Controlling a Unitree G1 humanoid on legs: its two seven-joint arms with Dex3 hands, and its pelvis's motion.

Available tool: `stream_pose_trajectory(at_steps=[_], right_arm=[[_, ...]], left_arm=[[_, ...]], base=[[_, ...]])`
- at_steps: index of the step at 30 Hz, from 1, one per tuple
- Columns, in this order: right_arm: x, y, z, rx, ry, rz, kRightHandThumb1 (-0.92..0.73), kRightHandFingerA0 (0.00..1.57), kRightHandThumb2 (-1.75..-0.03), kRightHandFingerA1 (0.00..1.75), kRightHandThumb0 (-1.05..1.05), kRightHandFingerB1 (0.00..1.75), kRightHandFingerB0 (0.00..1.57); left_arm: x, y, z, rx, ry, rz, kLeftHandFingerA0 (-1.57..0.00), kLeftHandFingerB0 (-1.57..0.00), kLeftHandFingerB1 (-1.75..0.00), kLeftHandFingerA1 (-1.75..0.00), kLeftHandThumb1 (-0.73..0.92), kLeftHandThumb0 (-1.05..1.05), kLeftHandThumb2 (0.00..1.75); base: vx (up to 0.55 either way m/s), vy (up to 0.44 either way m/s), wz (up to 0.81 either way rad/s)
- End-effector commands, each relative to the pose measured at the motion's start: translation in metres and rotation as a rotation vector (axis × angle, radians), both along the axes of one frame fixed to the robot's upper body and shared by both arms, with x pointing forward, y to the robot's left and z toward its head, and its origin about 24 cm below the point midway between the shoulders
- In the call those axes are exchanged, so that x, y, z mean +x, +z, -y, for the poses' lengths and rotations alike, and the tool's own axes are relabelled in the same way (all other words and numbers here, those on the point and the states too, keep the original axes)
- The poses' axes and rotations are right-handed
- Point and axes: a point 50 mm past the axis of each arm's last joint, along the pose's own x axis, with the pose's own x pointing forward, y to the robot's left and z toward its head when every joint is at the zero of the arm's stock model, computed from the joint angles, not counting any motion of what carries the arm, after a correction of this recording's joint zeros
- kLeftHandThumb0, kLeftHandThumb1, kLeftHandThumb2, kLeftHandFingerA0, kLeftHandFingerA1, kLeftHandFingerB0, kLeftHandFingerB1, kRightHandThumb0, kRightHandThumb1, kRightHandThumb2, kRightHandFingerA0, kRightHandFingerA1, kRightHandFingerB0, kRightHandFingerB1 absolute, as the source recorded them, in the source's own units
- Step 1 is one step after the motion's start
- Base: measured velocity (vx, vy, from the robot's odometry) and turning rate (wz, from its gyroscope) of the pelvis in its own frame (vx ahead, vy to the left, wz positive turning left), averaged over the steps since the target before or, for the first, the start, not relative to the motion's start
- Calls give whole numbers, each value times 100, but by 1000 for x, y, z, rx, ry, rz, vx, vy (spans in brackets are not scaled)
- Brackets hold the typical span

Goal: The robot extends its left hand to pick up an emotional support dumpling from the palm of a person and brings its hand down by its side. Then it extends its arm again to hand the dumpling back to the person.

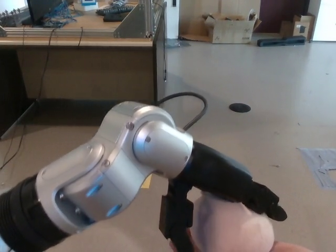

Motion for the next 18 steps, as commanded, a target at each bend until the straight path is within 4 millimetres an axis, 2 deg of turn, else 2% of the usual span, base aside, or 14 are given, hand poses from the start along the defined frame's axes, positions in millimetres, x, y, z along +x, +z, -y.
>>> stream_pose_trajectory(at_steps=[1,2,3,4,5,8,9,11,18], right_arm=[[2,3,5,-24,-25,-21,-66,36,-103,57,-68,46,22],[2,3,5,-24,-25,-21,-66,36,-103,57,-68,46,22],[2,5,4,-20,5,-4,-83,53,-66,43,-58,38,48],[2,6,3,-17,27,9,-83,53,-66,43,-58,38,48],[2,8,2,-15,43,18,-83,53,-66,43,-58,38,48],[2,9,2,-15,52,22,-83,53,-66,43,-58,38,48],[3,9,2,-15,53,24,-83,53,-66,43,-58,38,48],[5,12,1,-17,54,29,-83,53,-66,43,-58,38,48],[10,17,0,-16,54,40,-83,53,-66,43,-58,38,48]], left_arm=[[-1,-10,0,-55,-22,118,-5,-5,-24,-22,40,-28,65],[-1,-10,0,-57,-23,121,-5,-5,-24,-22,40,-28,65],[0,-18,3,-107,-57,263,-72,-58,-44,-78,54,-23,56],[-1,-25,6,-143,-94,363,-72,-58,-44,-78,54,-23,56],[-2,-32,9,-196,-132,458,-82,-62,-60,-80,31,-34,74],[-3,-38,11,-255,-169,536,-82,-62,-60,-80,31,-34,74],[-2,-40,12,-280,-172,563,-102,-81,-49,-76,33,-38,51],[1,-40,15,-327,-165,599,-104,-83,-49,-74,32,-39,50],[6,-34,12,-394,-105,562,-108,-87,-50,-66,26,-35,50]], base=[[0,0,0],[0,0,0],[0,0,0],[0,0,0],[0,0,0],[0,0,0],[0,0,0],[0,0,0],[0,0,0]])
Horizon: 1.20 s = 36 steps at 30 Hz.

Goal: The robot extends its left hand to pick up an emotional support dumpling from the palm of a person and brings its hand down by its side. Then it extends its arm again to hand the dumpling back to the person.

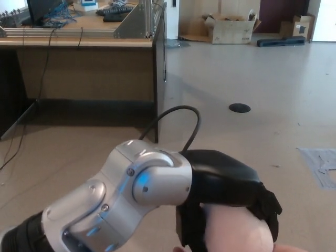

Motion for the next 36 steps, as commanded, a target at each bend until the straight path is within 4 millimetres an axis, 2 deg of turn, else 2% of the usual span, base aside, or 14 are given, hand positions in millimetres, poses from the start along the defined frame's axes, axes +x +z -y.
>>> stream_pose_trajectory(at_steps=[1,2,9,10,13,14,18,19,23,24,29,30,31,36], right_arm=[[8,15,4,-10,32,48,-83,53,-66,43,-58,38,48],[9,16,3,-10,33,48,-83,53,-66,43,-58,38,48],[10,17,3,-8,34,53,-83,53,-66,43,-58,38,48],[9,20,2,-4,53,104,-66,66,-104,72,-42,61,47],[8,25,0,2,81,185,-66,66,-104,72,-42,61,47],[10,23,-1,5,57,164,-83,53,-65,39,-66,38,52],[13,20,-2,9,23,134,-83,53,-65,39,-66,38,52],[13,20,-2,-3,33,126,-81,47,-65,41,-71,35,39],[13,19,-3,-22,48,113,-81,47,-65,41,-71,35,39],[14,19,-4,-42,48,108,-83,58,-66,47,-77,39,46],[15,18,-6,-72,45,102,-84,62,-65,46,-76,39,54],[14,17,-6,-59,42,101,-82,64,-65,43,-74,39,56],[13,16,-7,-43,39,99,-82,64,-65,43,-74,39,56],[11,15,-5,-43,32,98,-82,63,-65,42,-74,39,57]], left_arm=[[2,-15,4,-153,-55,305,-108,-87,-50,-66,26,-35,50],[2,-14,4,-184,-57,294,-113,-91,-52,-65,23,-23,48],[4,-15,2,-316,-65,248,-115,-94,-54,-68,16,-17,46],[5,-14,1,-354,-58,238,-79,-64,-158,-175,53,-8,70],[7,-13,0,-458,-44,214,-81,-71,-151,-175,50,-6,67],[8,-12,0,-492,-37,216,-74,-54,-167,-175,53,-8,71],[9,-12,-1,-540,-29,223,-74,-54,-167,-175,53,-8,71],[9,-9,-3,-596,-17,237,-74,-54,-171,-175,56,-5,66],[10,-7,-5,-684,1,260,-74,-54,-171,-175,56,-5,66],[11,-4,-7,-739,19,249,-72,-49,-175,-175,56,0,70],[14,1,-13,-866,59,245,-71,-50,-175,-175,57,2,67],[18,9,-18,-927,77,252,-73,-54,-175,-175,59,5,57],[22,19,-25,-1005,98,261,-73,-54,-175,-175,59,5,57],[33,47,-47,-1043,153,347,-71,-50,-175,-175,63,-6,54]], base=[[0,0,0],[0,0,0],[0,0,0],[0,0,0],[0,0,0],[0,0,0],[0,0,0],[0,0,0],[0,0,0],[0,0,0],[0,0,0],[0,0,0],[0,0,0],[0,0,0]])
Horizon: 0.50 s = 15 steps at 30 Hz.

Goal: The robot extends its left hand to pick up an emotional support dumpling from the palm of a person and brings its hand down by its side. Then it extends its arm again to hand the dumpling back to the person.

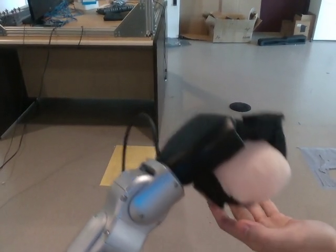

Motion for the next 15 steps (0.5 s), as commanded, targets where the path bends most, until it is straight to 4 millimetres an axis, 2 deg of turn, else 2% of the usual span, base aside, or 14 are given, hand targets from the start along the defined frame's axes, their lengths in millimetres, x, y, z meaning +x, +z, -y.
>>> stream_pose_trajectory(at_steps=[1,3,4,5,10,11,13,15], right_arm=[[-1,1,4,-12,-20,21,-69,60,-78,49,-80,44,53],[-2,0,4,-10,-21,18,-69,60,-78,49,-80,44,53],[-3,-1,5,-14,-22,20,-82,64,-65,44,-76,40,57],[-4,-2,6,-19,-24,21,-82,64,-65,44,-76,40,57],[-16,-14,10,-15,-36,-9,-82,64,-65,45,-76,40,57],[-19,-16,10,-13,-38,-15,-82,63,-65,44,-77,40,57],[-23,-20,11,-14,-41,-25,-82,63,-65,44,-76,40,57],[-25,-22,12,-17,-43,-32,-82,63,-65,44,-76,40,57]], left_arm=[[10,41,-31,-205,97,129,-72,-50,-175,-175,63,-8,54],[12,49,-37,-217,122,139,-72,-50,-175,-175,63,-8,54],[15,58,-45,-239,143,150,-72,-49,-175,-175,62,-7,54],[17,69,-55,-267,168,165,-72,-49,-175,-175,62,-7,54],[23,88,-82,-357,225,147,-70,-49,-175,-175,63,-13,51],[23,94,-94,-384,249,153,-76,-53,-175,-175,62,-20,54],[20,105,-117,-470,270,128,-81,-56,-172,-175,62,-16,54],[18,107,-128,-545,245,67,-81,-56,-172,-175,62,-16,54]], base=[[0,0,0],[0,0,0],[0,0,0],[0,0,0],[0,0,0],[0,0,0],[0,0,0],[0,0,0]])
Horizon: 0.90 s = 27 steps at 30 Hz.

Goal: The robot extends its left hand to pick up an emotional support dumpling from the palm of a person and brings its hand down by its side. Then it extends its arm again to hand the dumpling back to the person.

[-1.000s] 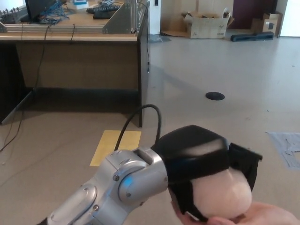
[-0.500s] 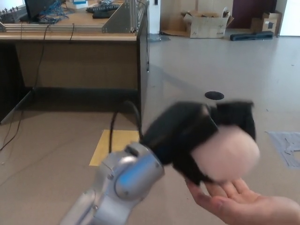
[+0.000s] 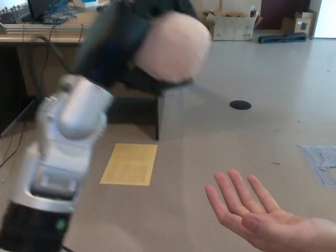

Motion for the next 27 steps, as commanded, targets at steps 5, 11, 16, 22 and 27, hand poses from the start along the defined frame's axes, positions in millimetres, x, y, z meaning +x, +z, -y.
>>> stream_pose_trajectory(at_steps=[5,11,16,22,27], right_arm=[[-18,-12,13,-7,-33,-26,-82,62,-65,44,-75,40,57],[-20,-13,16,7,-48,-32,-81,63,-65,46,-74,41,56],[-23,-15,20,-7,-58,-43,-81,61,-65,45,-77,41,56],[-30,-21,19,1,-63,-61,-81,63,-65,45,-75,41,56],[-34,-25,18,8,-63,-63,-81,63,-65,48,-76,42,57]], left_arm=[[-9,13,-68,-414,-229,-188,-70,-51,-175,-175,63,-3,53],[-31,-19,-124,-570,-212,-269,-72,-55,-175,-175,65,-3,53],[-53,-73,-159,-612,-164,-355,-76,-52,-175,-175,64,-2,53],[-69,-121,-174,-679,-116,-476,-78,-58,-175,-175,65,2,55],[-81,-189,-189,-817,-39,-648,-73,-52,-175,-175,69,8,55]], base=[[0,0,0],[0,0,0],[0,0,0],[0,0,0],[0,0,0]])
